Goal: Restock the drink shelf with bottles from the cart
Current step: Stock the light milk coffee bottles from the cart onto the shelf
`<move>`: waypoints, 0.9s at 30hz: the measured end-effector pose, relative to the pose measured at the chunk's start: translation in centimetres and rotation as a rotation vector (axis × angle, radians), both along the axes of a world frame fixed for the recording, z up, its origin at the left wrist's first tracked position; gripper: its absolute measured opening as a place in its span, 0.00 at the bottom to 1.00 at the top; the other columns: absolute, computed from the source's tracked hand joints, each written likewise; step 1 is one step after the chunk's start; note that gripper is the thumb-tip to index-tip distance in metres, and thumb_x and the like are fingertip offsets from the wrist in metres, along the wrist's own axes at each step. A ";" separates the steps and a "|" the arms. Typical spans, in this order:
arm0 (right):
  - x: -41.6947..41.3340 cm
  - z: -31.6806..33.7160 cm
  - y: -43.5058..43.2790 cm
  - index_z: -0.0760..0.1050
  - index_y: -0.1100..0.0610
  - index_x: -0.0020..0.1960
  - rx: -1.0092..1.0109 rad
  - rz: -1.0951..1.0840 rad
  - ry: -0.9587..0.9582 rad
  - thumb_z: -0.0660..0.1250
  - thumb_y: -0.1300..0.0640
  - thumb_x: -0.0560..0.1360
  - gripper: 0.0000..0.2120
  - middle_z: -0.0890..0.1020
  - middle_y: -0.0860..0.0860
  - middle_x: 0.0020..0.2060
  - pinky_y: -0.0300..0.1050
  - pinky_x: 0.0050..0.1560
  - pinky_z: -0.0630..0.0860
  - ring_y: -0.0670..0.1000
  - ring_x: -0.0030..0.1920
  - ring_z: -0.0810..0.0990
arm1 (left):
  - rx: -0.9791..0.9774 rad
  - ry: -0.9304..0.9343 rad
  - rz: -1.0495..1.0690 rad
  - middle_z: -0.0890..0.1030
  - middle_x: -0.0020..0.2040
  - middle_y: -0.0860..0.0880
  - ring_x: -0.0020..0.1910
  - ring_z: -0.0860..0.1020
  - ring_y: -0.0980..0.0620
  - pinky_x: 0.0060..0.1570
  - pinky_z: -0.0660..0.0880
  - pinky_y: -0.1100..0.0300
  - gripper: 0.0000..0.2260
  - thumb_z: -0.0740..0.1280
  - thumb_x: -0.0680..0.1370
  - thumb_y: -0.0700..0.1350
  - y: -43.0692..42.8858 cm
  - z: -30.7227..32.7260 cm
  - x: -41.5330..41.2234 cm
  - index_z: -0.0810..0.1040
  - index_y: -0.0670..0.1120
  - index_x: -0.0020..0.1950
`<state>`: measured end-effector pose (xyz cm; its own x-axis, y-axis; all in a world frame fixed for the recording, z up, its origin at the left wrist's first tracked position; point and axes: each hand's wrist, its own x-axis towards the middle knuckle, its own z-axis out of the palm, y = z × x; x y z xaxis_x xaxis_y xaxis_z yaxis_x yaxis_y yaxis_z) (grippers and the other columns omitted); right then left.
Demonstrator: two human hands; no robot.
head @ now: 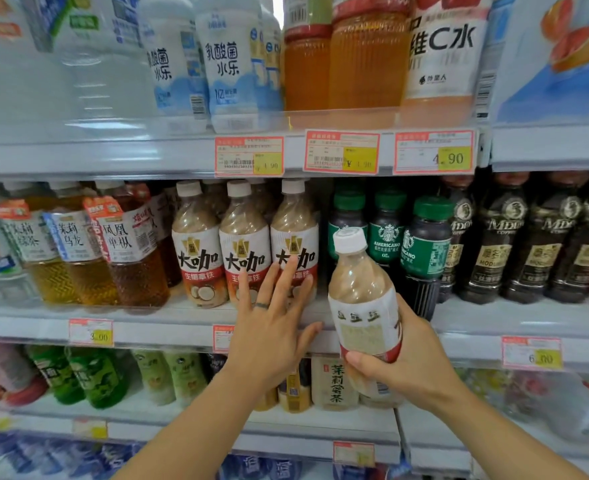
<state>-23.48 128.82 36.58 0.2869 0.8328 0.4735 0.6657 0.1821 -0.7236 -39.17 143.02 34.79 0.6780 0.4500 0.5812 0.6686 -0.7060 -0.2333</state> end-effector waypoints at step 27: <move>-4.7 3.4 3.1 0.67 0.43 0.59 0.160 0.074 0.219 0.79 0.60 0.62 0.32 0.80 0.36 0.50 0.28 0.46 0.74 0.36 0.52 0.78 | 0.197 -0.266 -0.160 0.79 0.57 0.47 0.59 0.73 0.47 0.70 0.50 0.35 0.11 0.62 0.75 0.47 2.3 3.8 -5.0 0.81 0.48 0.51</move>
